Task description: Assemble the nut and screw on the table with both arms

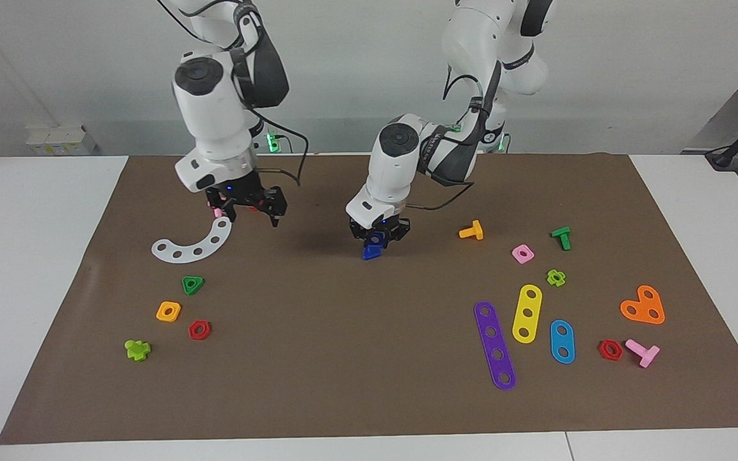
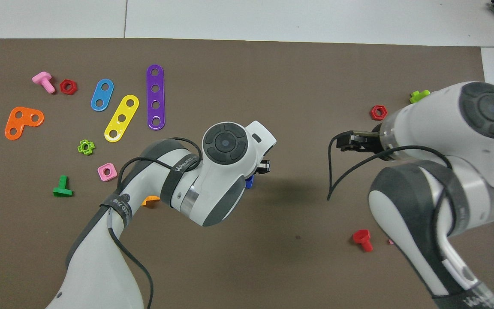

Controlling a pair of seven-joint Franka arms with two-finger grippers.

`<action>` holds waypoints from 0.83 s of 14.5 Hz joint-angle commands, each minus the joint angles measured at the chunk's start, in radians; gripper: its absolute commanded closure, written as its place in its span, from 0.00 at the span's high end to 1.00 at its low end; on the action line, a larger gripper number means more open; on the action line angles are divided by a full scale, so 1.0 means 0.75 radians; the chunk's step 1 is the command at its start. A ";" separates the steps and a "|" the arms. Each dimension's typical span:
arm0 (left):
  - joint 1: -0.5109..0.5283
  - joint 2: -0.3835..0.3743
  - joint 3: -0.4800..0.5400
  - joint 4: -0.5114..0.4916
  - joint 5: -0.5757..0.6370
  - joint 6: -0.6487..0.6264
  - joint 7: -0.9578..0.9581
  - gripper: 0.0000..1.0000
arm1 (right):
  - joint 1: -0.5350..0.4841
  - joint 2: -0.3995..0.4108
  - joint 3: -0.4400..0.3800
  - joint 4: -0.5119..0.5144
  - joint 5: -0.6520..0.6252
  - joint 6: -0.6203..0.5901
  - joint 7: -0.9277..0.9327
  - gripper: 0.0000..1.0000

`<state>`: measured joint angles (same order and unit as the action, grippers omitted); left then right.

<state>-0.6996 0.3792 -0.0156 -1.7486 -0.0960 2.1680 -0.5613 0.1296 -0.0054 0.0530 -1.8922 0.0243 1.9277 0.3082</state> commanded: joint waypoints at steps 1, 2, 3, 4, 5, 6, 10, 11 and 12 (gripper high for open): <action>-0.031 0.006 0.025 -0.031 0.040 0.034 -0.039 0.00 | -0.117 -0.050 0.011 0.044 0.047 -0.095 -0.247 1.00; -0.031 0.006 0.025 -0.045 0.052 0.054 -0.039 0.00 | -0.144 -0.042 0.009 0.105 0.047 -0.130 -0.290 1.00; -0.039 0.006 0.025 -0.061 0.058 0.081 -0.041 0.00 | -0.158 -0.032 0.009 0.158 0.045 -0.171 -0.310 1.00; -0.049 0.008 0.025 -0.078 0.060 0.097 -0.045 0.00 | -0.161 -0.022 0.007 0.215 0.045 -0.210 -0.313 1.00; -0.067 0.014 0.027 -0.106 0.060 0.118 -0.053 0.00 | -0.161 -0.003 0.007 0.268 0.029 -0.252 -0.313 1.00; -0.069 0.012 0.029 -0.137 0.060 0.146 -0.055 0.00 | -0.163 0.015 0.007 0.332 0.021 -0.295 -0.311 1.00; -0.076 0.010 0.027 -0.209 0.060 0.251 -0.059 0.00 | -0.161 0.030 0.007 0.412 0.015 -0.386 -0.311 1.00; -0.076 0.008 0.027 -0.215 0.060 0.261 -0.059 0.00 | -0.156 0.015 0.007 0.396 0.013 -0.390 -0.311 1.00; -0.076 0.008 0.027 -0.217 0.060 0.261 -0.059 0.00 | -0.154 0.001 0.007 0.382 0.013 -0.410 -0.319 1.00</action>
<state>-0.7366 0.3942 -0.0113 -1.8726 -0.0747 2.3196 -0.5838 0.0199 -0.0096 0.0521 -1.6162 0.0324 1.6506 0.0987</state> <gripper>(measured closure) 0.529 0.000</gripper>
